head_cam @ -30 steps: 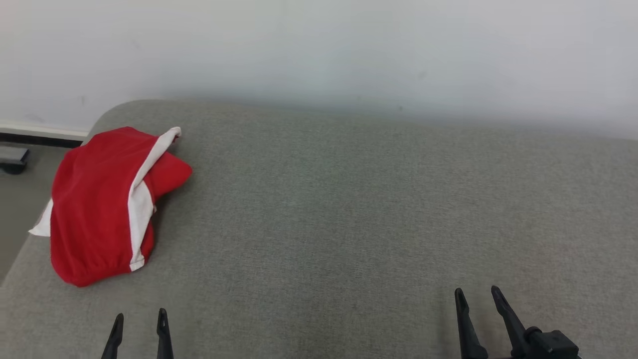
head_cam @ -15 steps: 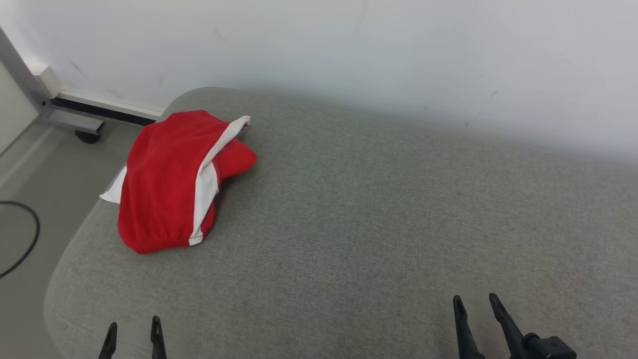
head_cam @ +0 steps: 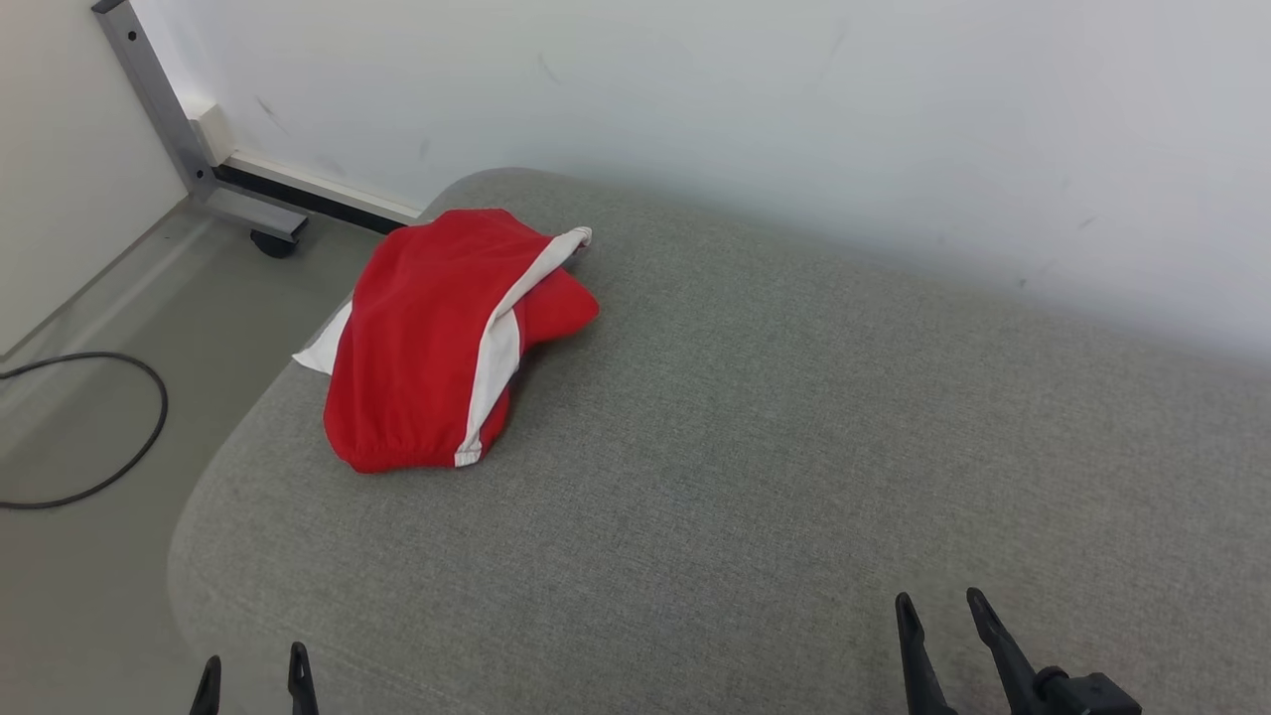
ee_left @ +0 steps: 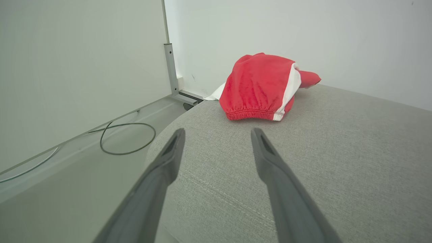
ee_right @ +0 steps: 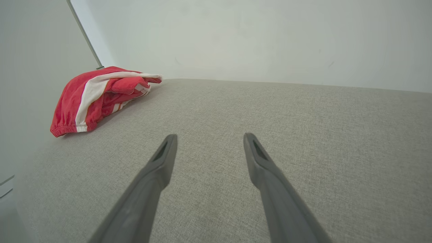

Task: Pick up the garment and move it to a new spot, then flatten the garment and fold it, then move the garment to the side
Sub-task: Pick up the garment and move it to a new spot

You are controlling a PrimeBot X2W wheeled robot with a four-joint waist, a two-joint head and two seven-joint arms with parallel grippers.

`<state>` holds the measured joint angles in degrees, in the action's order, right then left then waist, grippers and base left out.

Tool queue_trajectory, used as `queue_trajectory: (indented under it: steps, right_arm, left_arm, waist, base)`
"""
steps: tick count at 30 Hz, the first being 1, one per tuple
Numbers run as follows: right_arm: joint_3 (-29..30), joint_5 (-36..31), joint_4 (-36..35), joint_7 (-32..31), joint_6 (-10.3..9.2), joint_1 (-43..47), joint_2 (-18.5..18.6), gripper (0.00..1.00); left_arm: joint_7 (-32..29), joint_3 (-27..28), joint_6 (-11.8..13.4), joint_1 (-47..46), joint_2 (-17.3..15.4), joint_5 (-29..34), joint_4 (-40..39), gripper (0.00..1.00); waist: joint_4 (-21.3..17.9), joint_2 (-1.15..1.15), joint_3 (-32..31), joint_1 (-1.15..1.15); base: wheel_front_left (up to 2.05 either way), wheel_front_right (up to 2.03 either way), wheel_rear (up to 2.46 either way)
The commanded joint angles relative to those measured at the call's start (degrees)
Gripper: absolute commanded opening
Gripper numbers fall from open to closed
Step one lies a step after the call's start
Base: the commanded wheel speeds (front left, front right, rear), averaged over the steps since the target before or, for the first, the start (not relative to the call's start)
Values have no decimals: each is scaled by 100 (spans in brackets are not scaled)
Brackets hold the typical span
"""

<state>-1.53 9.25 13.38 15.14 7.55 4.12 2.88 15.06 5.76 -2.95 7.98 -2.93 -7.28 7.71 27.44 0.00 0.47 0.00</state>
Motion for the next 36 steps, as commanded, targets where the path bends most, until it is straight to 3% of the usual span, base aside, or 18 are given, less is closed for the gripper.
queue_trajectory:
  steps: [1, 10, 17, 25, 36]
  right_arm:
    - [-8, 26, -10, 3, -12, 68, -1, 100]
    - [-36, -6, 7, 3, -12, 32, -1, 100]
    - [-53, -95, -2, 3, -12, -125, 0, 100]
    - [8, -205, -76, 3, -12, -350, 0, 100]
    - [74, -302, -164, 2, -12, -770, -1, 100]
  left_arm:
    - [18, 16, 18, 34, 8, -66, 0, 100]
    - [18, 77, 140, 31, 8, -109, 3, 100]
    - [19, 289, 189, -261, 8, -437, -17, 100]
    - [18, 638, 23, -1177, 8, -641, 102, 100]
    - [18, 1310, -413, -2851, -129, -623, 851, 100]
  waist:
    - [31, 0, 1, 0]
    - [35, 0, 14, 0]
    - [-244, 0, 191, 0]
    - [-740, 0, 609, 0]
    - [-1443, 0, 1212, 0]
  base:
    - [0, 0, 0]
    - [0, 0, 0]
    - [0, 0, 0]
    - [0, 0, 0]
    - [0, 0, 0]
